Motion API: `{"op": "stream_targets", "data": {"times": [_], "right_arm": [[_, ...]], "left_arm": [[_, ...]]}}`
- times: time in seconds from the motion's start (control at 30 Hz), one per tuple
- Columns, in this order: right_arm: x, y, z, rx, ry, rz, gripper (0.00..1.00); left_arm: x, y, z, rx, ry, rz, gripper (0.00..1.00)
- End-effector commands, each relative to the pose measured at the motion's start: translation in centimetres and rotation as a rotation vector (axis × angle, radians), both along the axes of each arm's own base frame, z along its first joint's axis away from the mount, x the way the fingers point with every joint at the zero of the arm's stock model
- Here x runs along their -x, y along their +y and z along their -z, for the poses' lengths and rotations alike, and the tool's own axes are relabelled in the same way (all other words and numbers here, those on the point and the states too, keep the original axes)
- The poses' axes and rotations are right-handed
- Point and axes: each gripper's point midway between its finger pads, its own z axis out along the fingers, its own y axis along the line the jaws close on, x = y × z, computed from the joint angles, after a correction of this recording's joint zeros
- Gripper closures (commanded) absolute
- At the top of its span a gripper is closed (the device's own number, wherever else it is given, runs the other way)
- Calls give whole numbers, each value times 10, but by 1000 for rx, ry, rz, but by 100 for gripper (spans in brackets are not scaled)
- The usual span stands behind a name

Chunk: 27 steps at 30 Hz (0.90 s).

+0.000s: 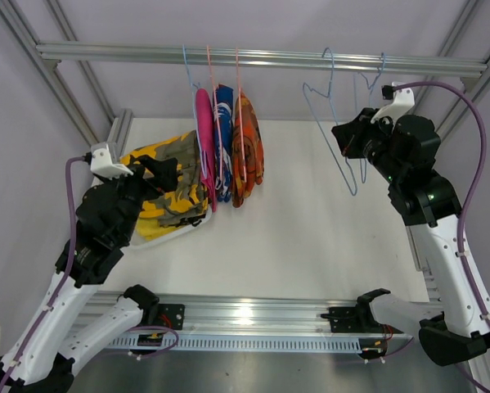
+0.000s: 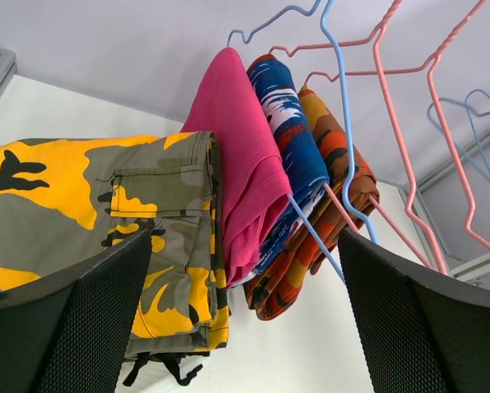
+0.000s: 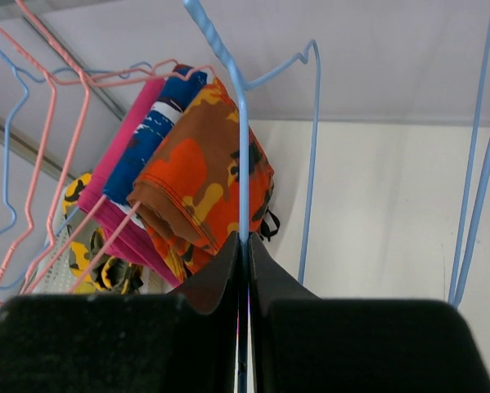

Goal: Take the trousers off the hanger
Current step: Place the hanger at the clothesline.

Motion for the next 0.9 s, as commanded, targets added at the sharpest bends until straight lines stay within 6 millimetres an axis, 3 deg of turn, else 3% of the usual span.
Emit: {"op": "stream_targets", "data": {"times": [0.0,0.17,0.57,0.87], "right_arm": [[3,-8,-44,-24,-130,25,100],[0,-16,-47,-17,-140,52,100],[-31,-37,-41,-42,-139,107,100],[-48,-42,-8,-69,-78,105,100]], "left_arm": [[-5,3,1,-25,-10,-18,1],[-6,2,2,-24,-5,-15,1],[-9,3,4,-33,2,-19,1],[-13,4,8,-22,17,-13,1]]}}
